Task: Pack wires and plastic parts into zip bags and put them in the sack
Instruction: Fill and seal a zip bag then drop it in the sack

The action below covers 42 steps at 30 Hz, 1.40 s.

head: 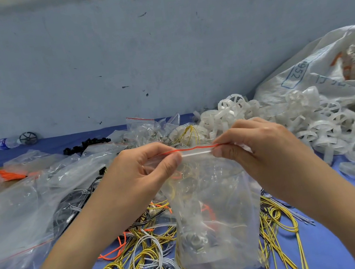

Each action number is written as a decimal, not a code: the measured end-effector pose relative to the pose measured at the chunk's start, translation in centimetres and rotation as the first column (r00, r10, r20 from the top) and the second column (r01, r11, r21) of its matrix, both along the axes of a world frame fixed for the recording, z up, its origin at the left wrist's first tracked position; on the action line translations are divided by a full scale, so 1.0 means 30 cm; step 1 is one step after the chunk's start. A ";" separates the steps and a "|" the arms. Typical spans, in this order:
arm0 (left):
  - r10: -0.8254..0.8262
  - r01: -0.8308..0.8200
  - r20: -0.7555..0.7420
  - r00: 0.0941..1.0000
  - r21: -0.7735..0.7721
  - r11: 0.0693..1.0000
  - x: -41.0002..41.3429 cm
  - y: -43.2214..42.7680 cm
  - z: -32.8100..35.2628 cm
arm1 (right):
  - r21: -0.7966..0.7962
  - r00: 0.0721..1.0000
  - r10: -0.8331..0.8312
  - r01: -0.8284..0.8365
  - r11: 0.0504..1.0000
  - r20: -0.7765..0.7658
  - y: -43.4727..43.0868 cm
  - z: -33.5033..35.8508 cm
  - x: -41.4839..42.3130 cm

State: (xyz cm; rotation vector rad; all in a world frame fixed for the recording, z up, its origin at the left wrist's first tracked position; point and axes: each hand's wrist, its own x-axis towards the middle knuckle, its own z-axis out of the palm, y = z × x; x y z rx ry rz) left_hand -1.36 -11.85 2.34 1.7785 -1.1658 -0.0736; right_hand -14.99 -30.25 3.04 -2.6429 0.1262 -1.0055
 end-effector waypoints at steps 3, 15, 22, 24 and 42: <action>0.043 -0.050 0.164 0.986 0.040 0.998 -0.018 0.000 0.012 | -0.049 0.999 0.017 -0.015 0.999 0.041 0.019 -0.004 0.004; 0.127 -0.141 0.463 0.877 -0.005 0.990 -0.001 -0.001 0.017 | 0.176 0.998 -0.030 0.020 0.984 0.056 -0.038 -0.001 -0.004; 0.125 -0.137 0.482 0.867 -0.011 0.991 0.008 0.005 0.015 | 0.249 0.995 -0.024 -0.001 0.968 0.098 -0.042 -0.001 -0.007; 0.125 -0.140 0.482 0.867 -0.005 0.990 0.008 0.004 0.013 | 0.287 0.995 -0.019 -0.011 0.958 0.102 -0.051 -0.006 -0.008; -0.204 0.020 0.347 0.915 0.467 0.884 -0.031 -0.257 0.161 | 0.773 0.927 0.149 -0.370 0.515 0.344 -0.057 -0.046 0.029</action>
